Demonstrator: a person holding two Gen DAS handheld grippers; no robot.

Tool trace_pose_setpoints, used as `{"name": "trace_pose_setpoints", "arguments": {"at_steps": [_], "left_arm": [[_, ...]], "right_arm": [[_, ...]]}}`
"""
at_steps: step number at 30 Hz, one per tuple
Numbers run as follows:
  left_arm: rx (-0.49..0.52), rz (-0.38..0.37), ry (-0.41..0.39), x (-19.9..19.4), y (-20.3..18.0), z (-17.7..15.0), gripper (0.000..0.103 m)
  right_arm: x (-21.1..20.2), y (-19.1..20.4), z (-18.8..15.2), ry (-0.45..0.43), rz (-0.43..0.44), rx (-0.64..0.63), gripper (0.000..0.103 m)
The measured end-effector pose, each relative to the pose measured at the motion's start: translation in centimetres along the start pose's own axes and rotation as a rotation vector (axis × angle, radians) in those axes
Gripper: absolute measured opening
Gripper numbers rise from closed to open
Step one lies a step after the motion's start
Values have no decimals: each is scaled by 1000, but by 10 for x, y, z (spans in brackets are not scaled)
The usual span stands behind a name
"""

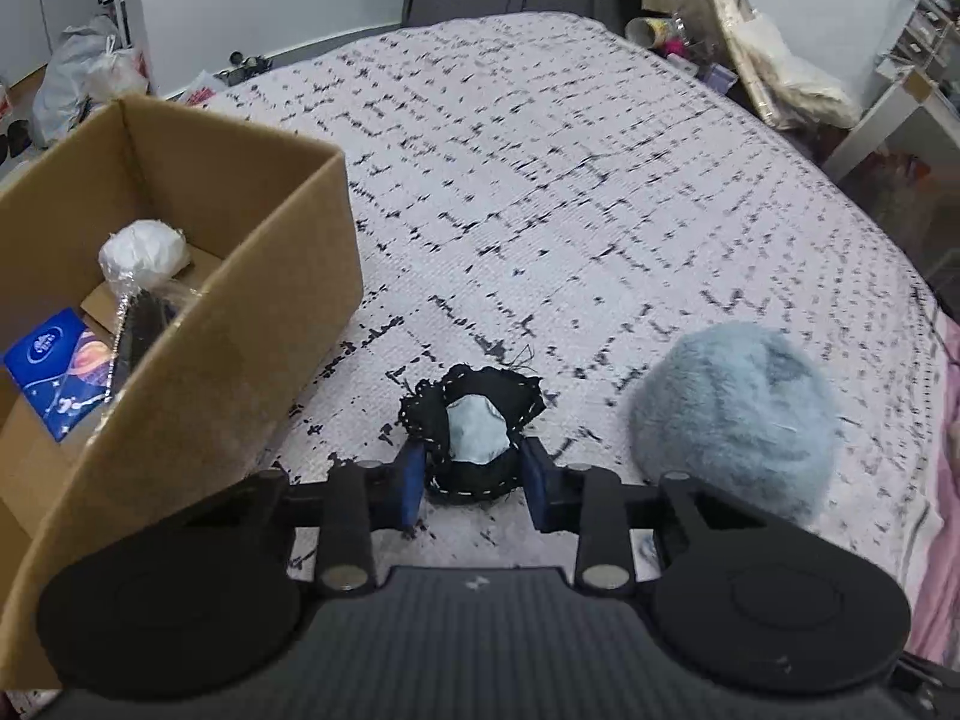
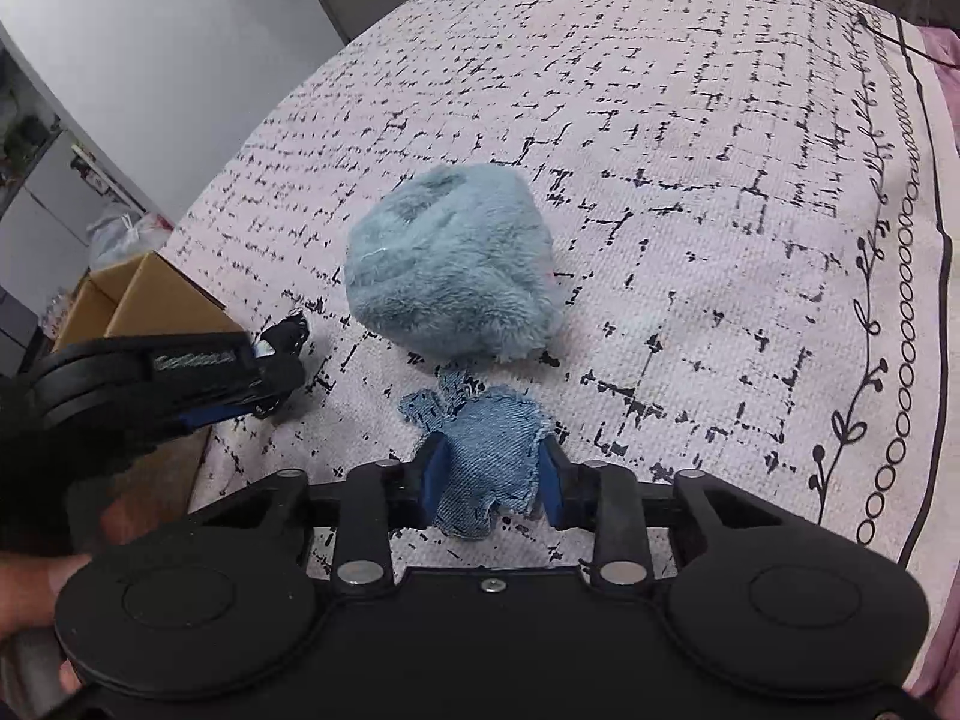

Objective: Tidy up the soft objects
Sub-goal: 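Carry the hair tie over the box with the left tool while the right tool carries the blue cloth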

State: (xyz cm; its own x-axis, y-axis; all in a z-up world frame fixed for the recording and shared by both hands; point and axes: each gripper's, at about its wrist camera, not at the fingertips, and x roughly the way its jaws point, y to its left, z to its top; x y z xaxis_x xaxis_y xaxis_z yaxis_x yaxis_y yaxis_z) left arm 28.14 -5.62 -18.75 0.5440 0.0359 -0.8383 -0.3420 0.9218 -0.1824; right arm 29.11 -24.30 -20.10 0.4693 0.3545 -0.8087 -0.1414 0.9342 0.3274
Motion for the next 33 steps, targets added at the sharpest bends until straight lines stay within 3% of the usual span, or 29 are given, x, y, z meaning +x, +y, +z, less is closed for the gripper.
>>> {"name": "trace_pose_setpoints", "arguments": {"at_steps": [5, 15, 22, 33], "left_arm": [[-9, -33, -16, -30, 5, -1, 32], [-43, -55, -49, -81, 32, 2, 32], [-69, -88, -71, -110, 49, 4, 32], [-98, -122, -102, -135, 80, 5, 32]], "right_arm": [[-10, -7, -3, -25, 24, 58, 19], [-40, -8, -8, -88, 31, 123, 12], [-69, -13, -15, -113, 135, 199, 12], [-103, 21, -18, -194, 97, 118, 12]]}}
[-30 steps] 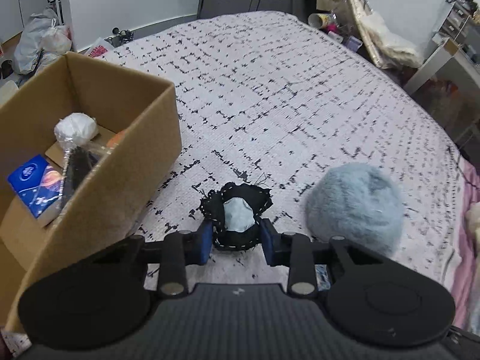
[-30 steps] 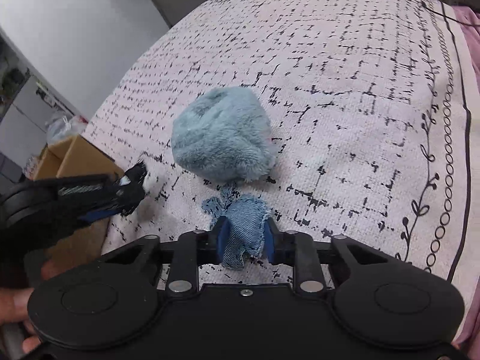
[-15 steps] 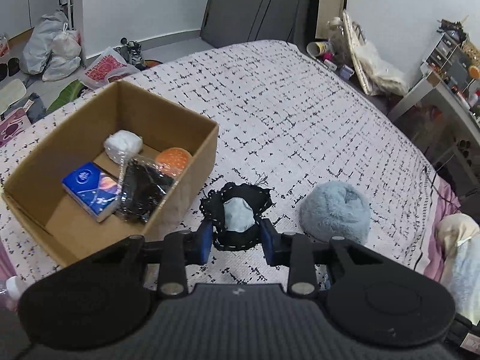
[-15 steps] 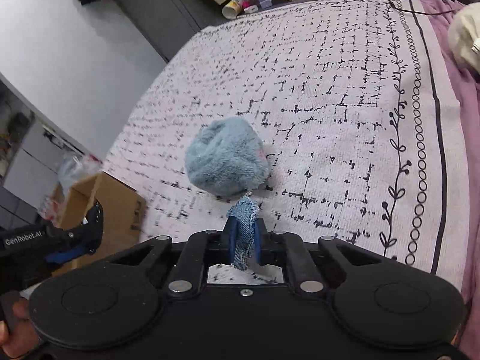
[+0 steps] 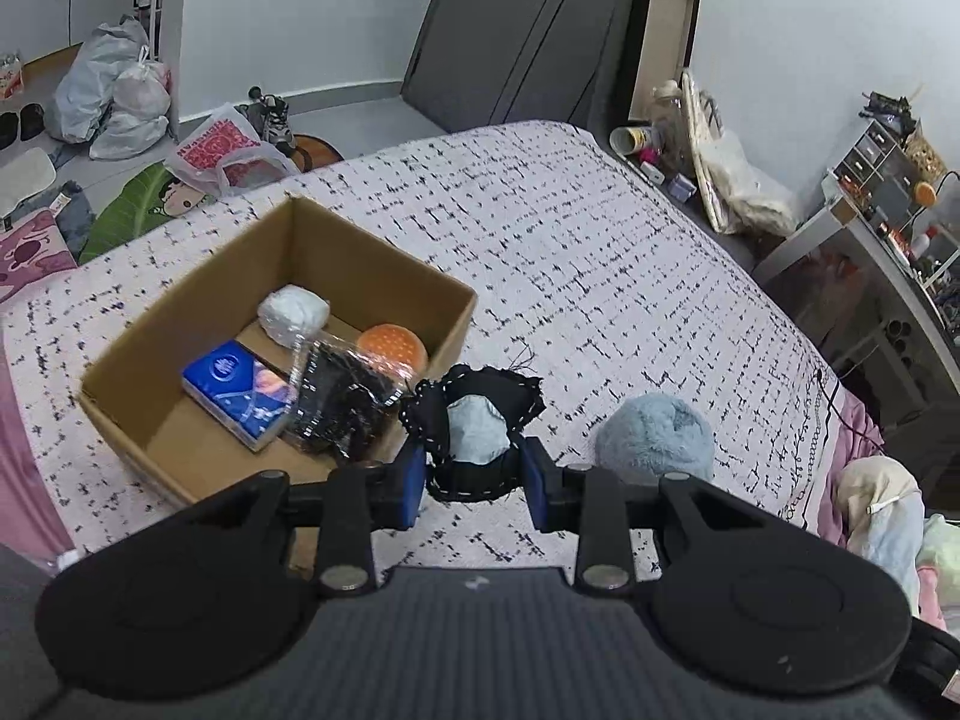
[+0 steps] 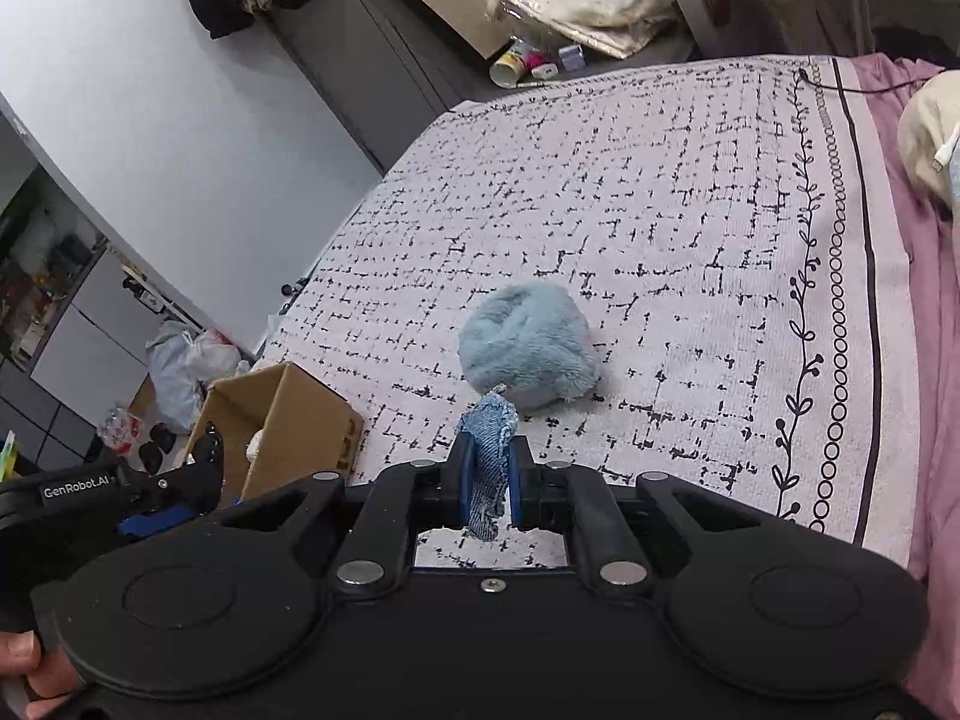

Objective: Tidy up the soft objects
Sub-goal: 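Carry the hair tie over the box with the left tool while the right tool carries the blue cloth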

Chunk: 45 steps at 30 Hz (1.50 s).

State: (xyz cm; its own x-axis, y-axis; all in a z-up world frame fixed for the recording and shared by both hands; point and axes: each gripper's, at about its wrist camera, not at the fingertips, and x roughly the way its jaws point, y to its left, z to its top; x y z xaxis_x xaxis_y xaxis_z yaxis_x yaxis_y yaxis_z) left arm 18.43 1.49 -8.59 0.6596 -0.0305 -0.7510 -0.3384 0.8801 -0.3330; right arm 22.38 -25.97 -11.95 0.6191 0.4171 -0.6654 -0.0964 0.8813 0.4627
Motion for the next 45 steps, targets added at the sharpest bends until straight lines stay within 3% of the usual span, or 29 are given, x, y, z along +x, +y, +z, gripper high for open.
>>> {"name": "trace_pose_setpoints", "arguments": {"at_steps": [24, 45], "left_arm": [[-29, -4, -60, -27, 58, 26, 33], [-183, -9, -28, -8, 122, 26, 33]], "right_arm": [[-25, 69, 8, -89, 14, -45, 12], [13, 135, -5, -61, 10, -108, 12]]}}
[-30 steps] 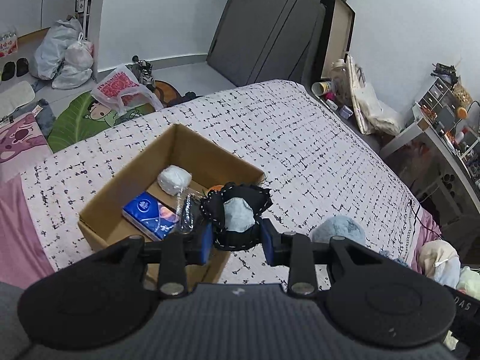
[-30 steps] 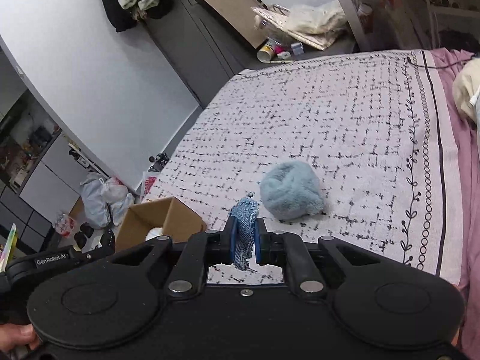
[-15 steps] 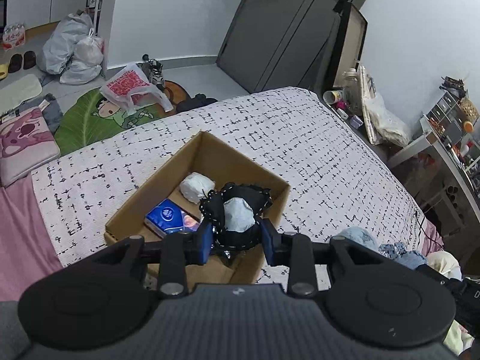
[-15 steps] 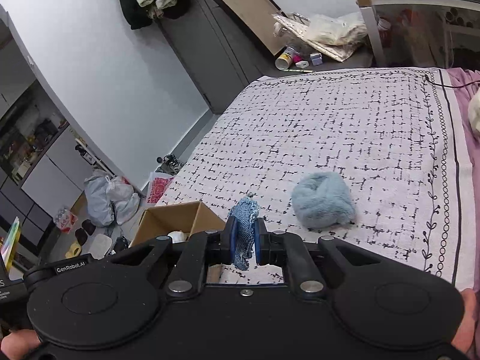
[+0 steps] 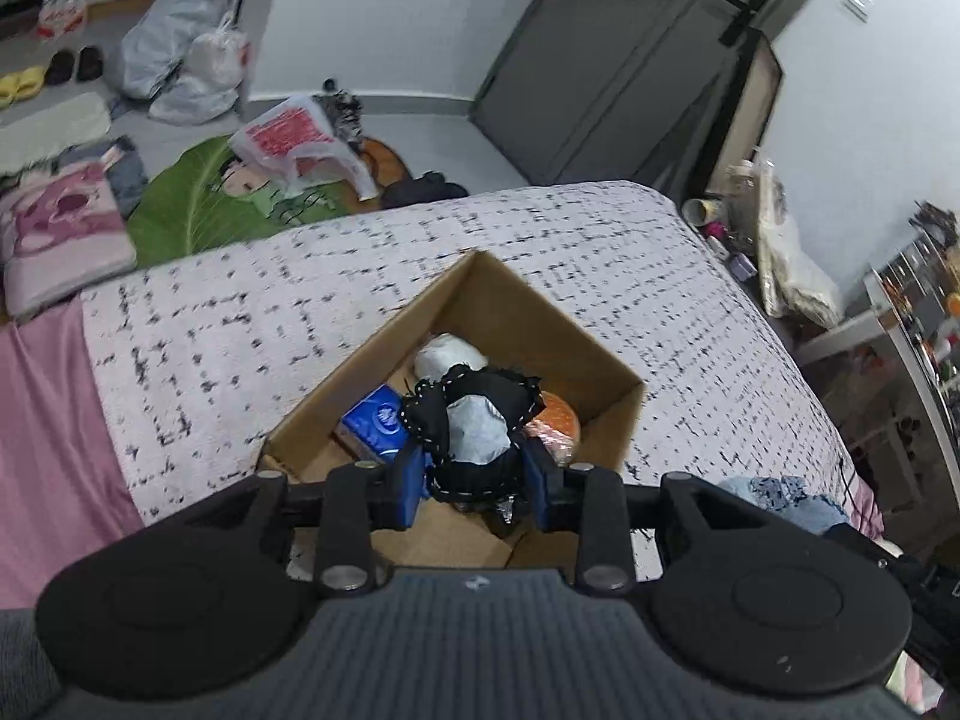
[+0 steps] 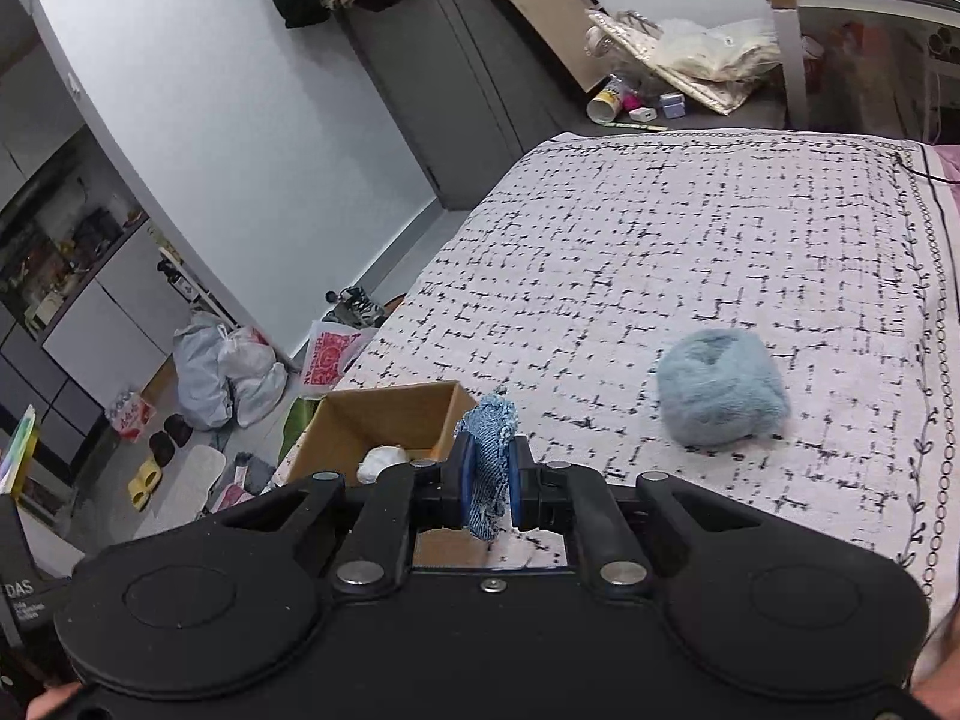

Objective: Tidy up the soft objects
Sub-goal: 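Carry the hair tie over the box with the left tool while the right tool carries the blue cloth, then open the left tool to drop the hair tie in the box while the right tool drops the cloth in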

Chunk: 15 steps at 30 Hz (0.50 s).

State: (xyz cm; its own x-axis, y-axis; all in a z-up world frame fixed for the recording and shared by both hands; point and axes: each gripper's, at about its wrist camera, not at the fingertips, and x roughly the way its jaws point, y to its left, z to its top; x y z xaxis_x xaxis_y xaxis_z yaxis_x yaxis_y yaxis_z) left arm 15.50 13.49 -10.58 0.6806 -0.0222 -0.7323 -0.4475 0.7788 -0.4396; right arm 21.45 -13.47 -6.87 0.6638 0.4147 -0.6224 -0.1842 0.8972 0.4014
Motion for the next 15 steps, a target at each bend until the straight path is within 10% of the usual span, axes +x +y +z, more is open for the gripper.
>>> {"name": "trace_pose_setpoints", "arguments": {"at_steps": [15], "left_arm": [[-75, 22, 42, 26, 19, 5, 39]], "right_arm": [[39, 43, -6, 56, 16, -46, 12]]}}
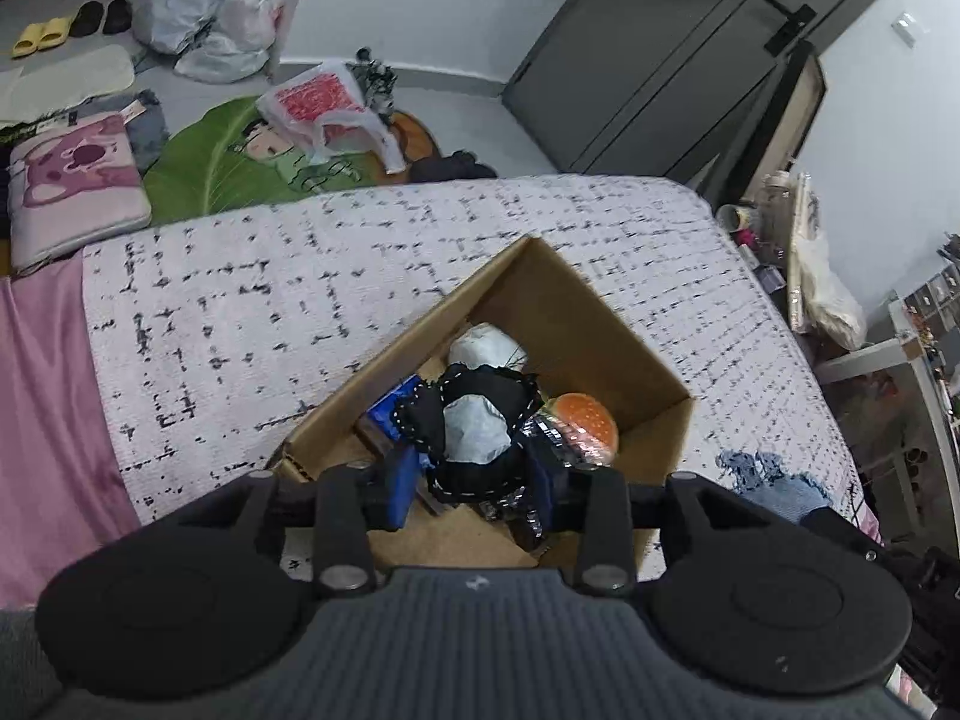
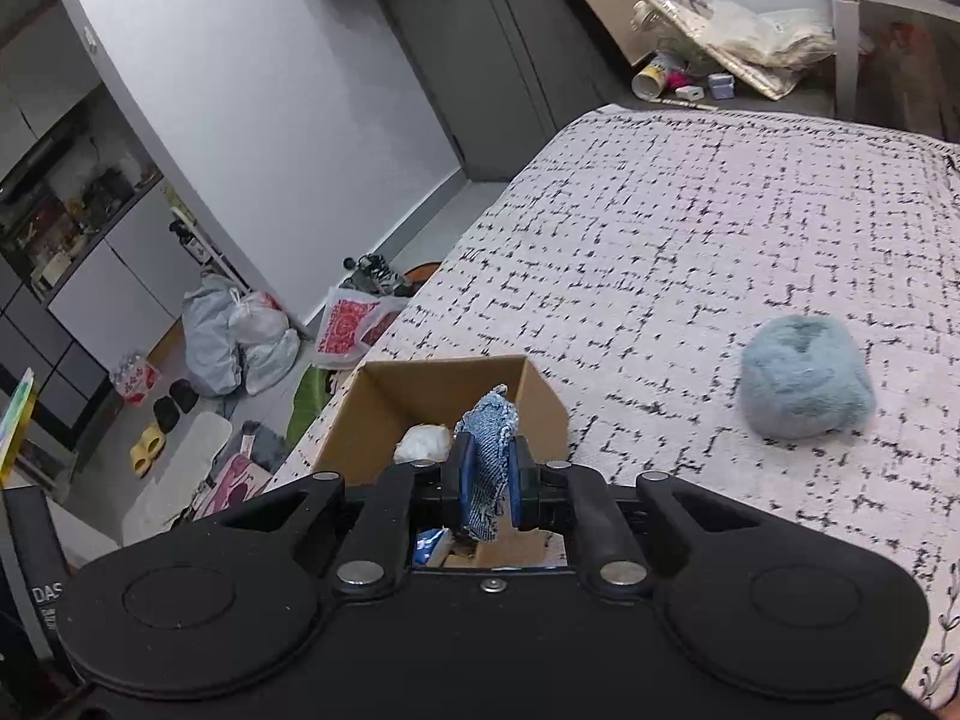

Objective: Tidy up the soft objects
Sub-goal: 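Open the left tool to drop the hair tie in the box while the right tool drops the cloth in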

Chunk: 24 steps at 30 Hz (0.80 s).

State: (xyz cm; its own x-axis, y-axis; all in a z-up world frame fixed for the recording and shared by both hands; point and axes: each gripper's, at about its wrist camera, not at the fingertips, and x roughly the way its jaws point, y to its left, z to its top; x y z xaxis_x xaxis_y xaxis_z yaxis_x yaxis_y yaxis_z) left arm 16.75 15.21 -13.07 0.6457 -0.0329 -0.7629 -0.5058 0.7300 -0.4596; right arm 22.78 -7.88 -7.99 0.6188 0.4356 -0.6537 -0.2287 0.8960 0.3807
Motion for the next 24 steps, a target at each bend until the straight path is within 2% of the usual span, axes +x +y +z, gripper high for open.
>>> {"name": "trace_pose_setpoints", "arguments": {"at_steps": [2, 5, 12, 16, 19, 21, 22, 24], "left_arm": [[-11, 3, 20, 4, 3, 1, 48], [-38, -3, 45, 8, 9, 2, 55], [-57, -22, 58, 10, 14, 3, 57], [-61, -28, 53, 8, 16, 4, 63], [-59, -29, 49, 7, 16, 5, 64], [-51, -26, 48, 7, 15, 4, 65], [-47, -25, 48, 6, 14, 4, 65], [-40, -23, 45, 5, 13, 4, 65]], "right_arm": [[6, 5, -1, 15, 8, 1, 12], [15, 13, -5, 38, 15, -6, 12], [35, 25, -17, 95, 16, -7, 12], [42, 29, -23, 137, 25, 3, 14], [43, 29, -27, 170, 22, 19, 25], [40, 28, -27, 166, 26, 17, 54], [35, 28, -26, 151, 24, 16, 58], [29, 27, -25, 135, 17, 1, 60]]}}
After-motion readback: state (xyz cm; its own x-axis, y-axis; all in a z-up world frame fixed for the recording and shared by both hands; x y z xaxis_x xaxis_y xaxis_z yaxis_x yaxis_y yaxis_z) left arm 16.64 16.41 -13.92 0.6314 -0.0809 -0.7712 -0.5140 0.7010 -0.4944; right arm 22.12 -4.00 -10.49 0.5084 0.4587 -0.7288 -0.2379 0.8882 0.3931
